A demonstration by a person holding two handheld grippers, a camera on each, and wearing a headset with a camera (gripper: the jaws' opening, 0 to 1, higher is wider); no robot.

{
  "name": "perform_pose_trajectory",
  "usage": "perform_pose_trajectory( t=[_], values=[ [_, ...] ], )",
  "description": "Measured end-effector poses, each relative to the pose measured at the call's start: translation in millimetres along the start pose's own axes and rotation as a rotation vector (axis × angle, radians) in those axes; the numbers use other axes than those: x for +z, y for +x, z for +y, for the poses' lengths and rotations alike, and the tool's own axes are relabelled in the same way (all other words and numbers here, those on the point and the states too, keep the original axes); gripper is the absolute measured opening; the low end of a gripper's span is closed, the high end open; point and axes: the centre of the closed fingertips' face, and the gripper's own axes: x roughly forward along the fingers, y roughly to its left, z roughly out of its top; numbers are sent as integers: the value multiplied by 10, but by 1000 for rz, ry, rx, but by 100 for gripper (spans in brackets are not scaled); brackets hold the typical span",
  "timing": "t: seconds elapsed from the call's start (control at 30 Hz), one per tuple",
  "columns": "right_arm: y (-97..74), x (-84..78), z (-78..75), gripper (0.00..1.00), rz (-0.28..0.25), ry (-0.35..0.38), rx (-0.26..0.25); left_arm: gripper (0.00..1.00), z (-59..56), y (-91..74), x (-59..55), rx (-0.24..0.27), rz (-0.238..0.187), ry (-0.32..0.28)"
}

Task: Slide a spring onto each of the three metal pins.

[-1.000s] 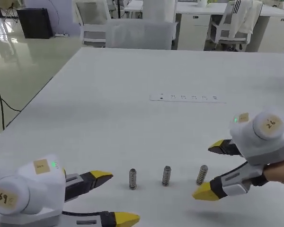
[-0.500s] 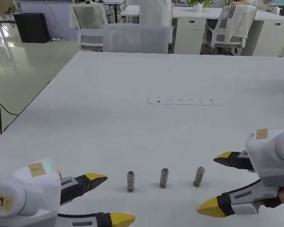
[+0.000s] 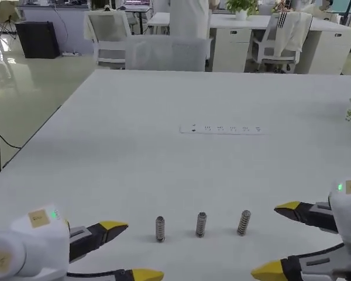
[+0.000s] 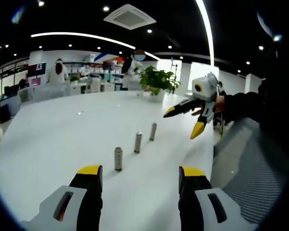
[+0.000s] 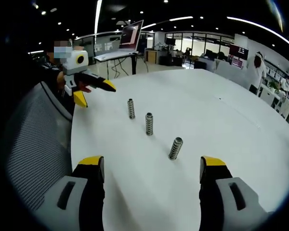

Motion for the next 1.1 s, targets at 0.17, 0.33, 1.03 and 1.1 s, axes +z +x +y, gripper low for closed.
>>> perform_pose_trajectory(
  t=[0.17, 0.33, 1.03, 1.1],
  values=[
    [-33, -39, -1, 81, -17, 32, -15, 59, -9, -16, -23, 3, -1, -6],
    [-43, -62, 25, 82, -20, 42, -21, 60, -17, -37, -32, 10, -5, -14],
    [-65, -75, 0, 82, -37, 74, -39, 60, 22, -80, -83, 43, -22, -35],
    [-64, -76, 6, 82, -36, 72, -38, 60, 23, -87, -83, 47, -23, -36]
  ],
)
